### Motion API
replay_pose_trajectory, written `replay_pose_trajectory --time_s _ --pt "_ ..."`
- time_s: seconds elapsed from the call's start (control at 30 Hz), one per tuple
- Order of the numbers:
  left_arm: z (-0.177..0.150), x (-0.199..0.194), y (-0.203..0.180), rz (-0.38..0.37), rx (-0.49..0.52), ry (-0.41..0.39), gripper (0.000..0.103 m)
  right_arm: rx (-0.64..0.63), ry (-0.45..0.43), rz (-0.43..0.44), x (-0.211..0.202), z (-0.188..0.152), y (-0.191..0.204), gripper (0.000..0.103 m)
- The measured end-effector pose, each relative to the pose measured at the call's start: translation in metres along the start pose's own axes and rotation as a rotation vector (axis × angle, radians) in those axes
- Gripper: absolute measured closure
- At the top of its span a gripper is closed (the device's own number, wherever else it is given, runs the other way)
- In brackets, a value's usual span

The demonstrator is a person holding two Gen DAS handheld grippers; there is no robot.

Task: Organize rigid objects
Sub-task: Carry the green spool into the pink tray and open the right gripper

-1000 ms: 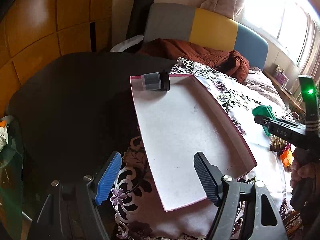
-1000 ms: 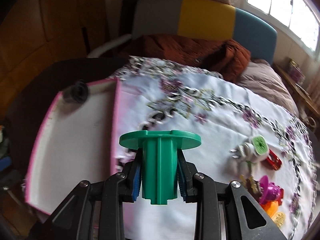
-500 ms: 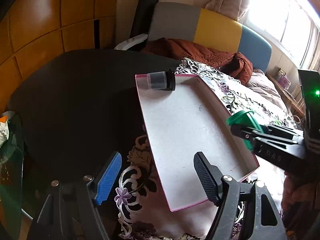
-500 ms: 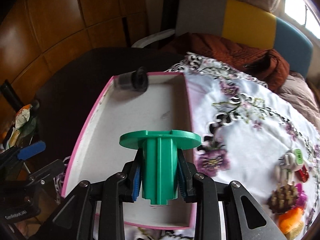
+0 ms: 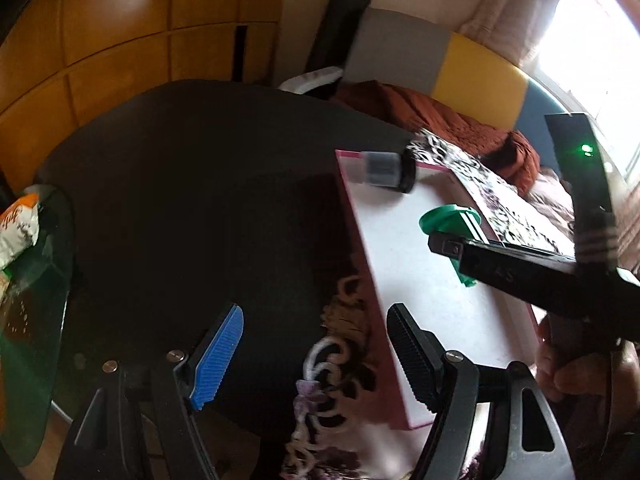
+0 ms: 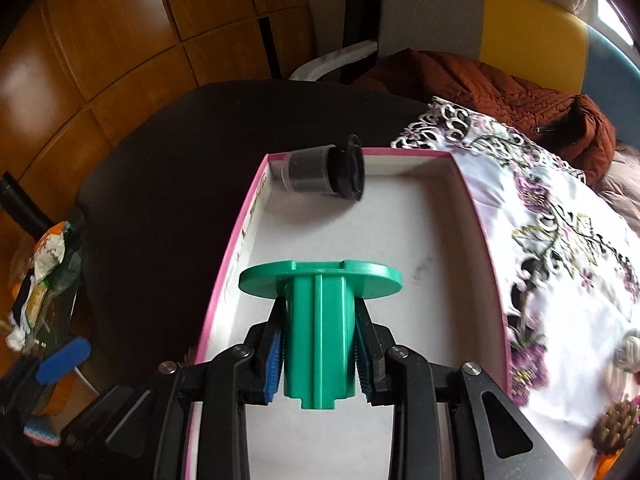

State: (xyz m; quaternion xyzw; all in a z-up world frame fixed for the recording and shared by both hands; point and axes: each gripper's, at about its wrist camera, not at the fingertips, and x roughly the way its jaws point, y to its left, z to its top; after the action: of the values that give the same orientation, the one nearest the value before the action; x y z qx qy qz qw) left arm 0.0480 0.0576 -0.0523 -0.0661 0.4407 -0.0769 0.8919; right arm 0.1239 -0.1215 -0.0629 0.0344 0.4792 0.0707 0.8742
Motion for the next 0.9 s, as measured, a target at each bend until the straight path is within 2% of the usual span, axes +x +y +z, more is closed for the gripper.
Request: replay_pose_trajectory --time_s 0.17,0.33,0.6,0.77,0.9 --pt "0.0 0.005 0.013 0.004 -0.03 0.012 0.028 0.001 0.021 -0.028 0.024 0.017 0.014 0.072" --pt "-0.002 0.009 0.014 0.0 -0.025 0.028 0.028 -0.019 0.069 -0.036 0.048 0.018 0.026 0.072" --pt "-0.003 0.013 0.013 0.022 -0.026 0.035 0.028 -0.062 0.04 -0.054 0.043 0.009 0.033 0.071" --pt "-0.003 0.008 0.01 0.026 -0.022 0.022 0.028 -0.078 -0.019 -0.07 0.02 0.001 0.038 0.052" --pt "-0.002 0.003 0.007 0.029 -0.021 0.009 0.028 -0.085 -0.085 -0.099 -0.005 -0.002 0.037 0.047"
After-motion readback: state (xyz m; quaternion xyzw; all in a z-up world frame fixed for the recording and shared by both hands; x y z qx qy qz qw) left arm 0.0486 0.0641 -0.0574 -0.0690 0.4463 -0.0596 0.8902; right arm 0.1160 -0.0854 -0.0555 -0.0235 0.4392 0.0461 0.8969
